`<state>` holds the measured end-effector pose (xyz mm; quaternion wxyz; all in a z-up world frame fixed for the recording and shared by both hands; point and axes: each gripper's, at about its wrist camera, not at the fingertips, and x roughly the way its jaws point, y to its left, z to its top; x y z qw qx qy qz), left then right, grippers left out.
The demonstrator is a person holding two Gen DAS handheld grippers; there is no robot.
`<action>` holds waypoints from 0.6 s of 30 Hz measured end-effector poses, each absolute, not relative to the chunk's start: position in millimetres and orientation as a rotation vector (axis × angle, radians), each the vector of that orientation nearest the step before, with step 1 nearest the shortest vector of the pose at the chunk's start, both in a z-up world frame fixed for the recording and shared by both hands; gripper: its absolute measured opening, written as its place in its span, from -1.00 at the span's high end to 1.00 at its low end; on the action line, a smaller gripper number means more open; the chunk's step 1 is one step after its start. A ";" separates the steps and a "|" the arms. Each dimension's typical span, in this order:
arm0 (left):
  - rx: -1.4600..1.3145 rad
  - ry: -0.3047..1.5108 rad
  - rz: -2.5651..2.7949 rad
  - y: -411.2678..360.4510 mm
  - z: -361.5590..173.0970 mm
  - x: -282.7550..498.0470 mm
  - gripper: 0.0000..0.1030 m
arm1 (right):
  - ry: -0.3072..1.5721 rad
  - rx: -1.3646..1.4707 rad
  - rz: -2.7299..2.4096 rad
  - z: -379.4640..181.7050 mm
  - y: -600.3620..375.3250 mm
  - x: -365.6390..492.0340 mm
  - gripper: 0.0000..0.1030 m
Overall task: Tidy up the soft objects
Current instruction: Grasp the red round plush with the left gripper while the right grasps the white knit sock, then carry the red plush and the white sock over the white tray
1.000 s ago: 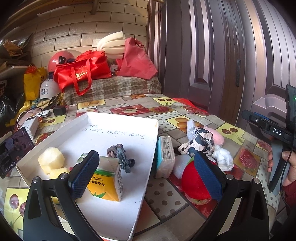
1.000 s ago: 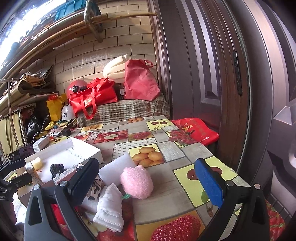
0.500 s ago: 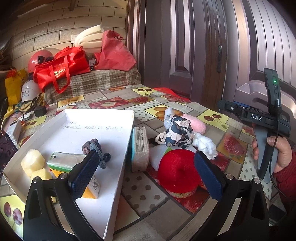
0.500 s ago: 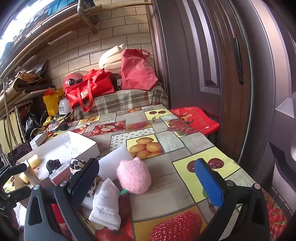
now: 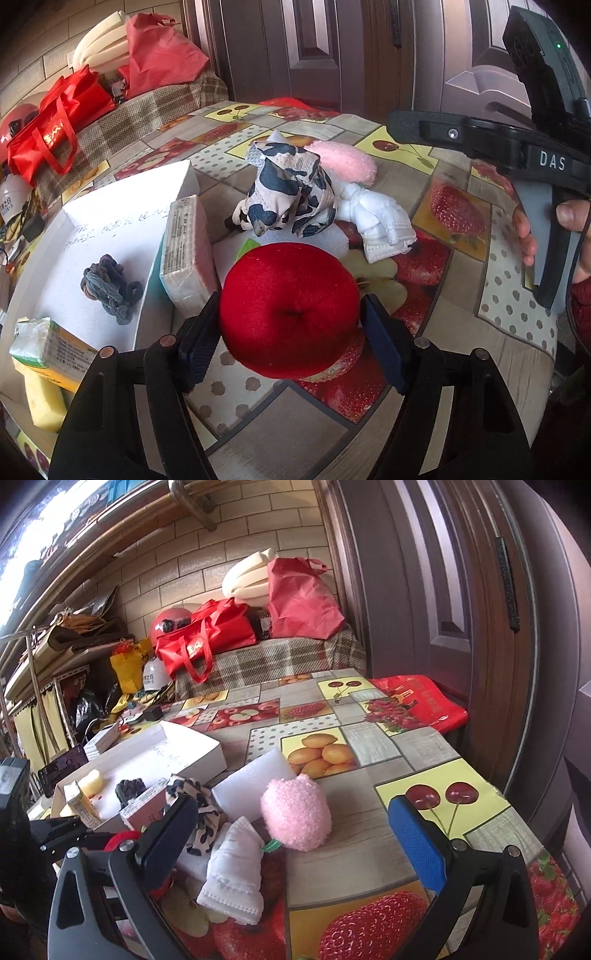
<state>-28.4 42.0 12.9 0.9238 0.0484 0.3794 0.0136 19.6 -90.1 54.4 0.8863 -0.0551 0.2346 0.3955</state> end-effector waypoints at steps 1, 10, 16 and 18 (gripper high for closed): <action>0.108 0.786 0.033 41.8 11.6 -26.8 -0.45 | 0.511 -0.152 0.848 51.9 -83.8 17.1 -1.00; 0.058 0.729 0.052 51.3 19.0 -37.1 -0.20 | 0.785 -0.335 0.951 16.9 -43.7 28.6 0.18; 0.041 0.571 0.083 53.2 37.3 -62.6 -0.20 | 0.698 -0.247 0.941 30.5 -66.9 19.8 0.24; 0.045 0.527 0.100 53.6 42.2 -69.4 -0.20 | 0.636 -0.180 0.918 39.0 -81.0 17.8 0.24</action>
